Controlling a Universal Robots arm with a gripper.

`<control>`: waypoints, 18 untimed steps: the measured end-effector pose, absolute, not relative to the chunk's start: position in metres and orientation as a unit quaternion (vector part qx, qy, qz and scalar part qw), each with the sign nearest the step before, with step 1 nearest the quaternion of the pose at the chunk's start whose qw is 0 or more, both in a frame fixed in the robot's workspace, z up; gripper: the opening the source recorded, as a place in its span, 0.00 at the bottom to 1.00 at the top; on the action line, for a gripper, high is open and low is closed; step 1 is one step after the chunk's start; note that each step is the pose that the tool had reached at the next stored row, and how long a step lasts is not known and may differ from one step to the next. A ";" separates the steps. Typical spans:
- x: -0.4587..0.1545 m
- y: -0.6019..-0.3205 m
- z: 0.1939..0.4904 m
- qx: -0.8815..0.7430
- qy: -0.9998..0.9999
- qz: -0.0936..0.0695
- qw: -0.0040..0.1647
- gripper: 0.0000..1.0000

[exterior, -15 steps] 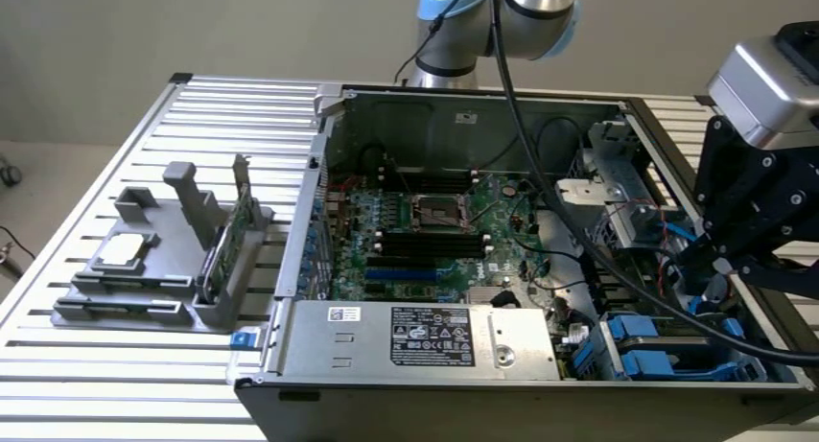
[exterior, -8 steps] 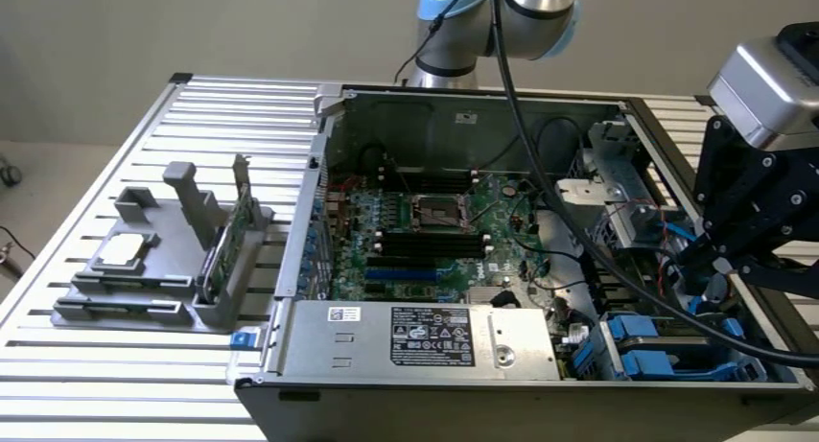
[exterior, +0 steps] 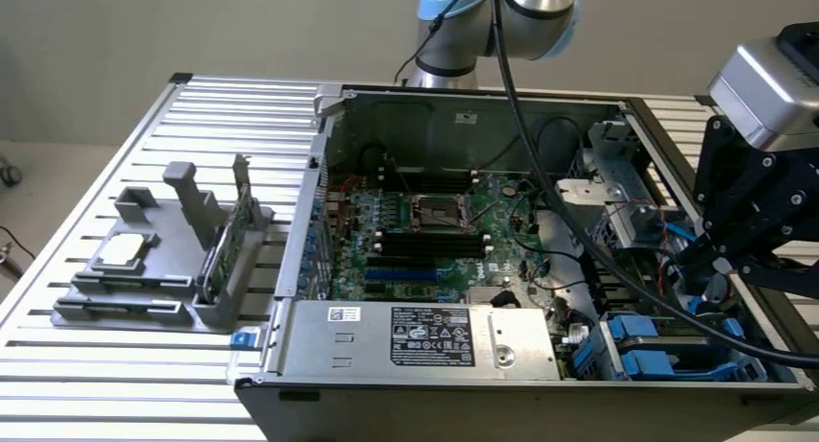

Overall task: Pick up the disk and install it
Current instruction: 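Insert the first disk wire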

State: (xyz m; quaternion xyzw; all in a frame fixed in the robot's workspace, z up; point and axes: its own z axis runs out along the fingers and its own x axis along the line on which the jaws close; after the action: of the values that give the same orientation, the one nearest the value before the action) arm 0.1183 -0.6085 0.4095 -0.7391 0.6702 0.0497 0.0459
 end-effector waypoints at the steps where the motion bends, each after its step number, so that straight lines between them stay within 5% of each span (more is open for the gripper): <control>1: 0.118 -0.608 0.410 -0.739 0.670 0.050 0.046 0.17; 18: 0.119 -0.608 0.410 -0.689 0.722 0.046 0.050 0.17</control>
State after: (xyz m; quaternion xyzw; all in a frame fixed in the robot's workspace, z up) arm 0.1186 -0.6083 0.4095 -0.6888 0.7218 0.0463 0.0495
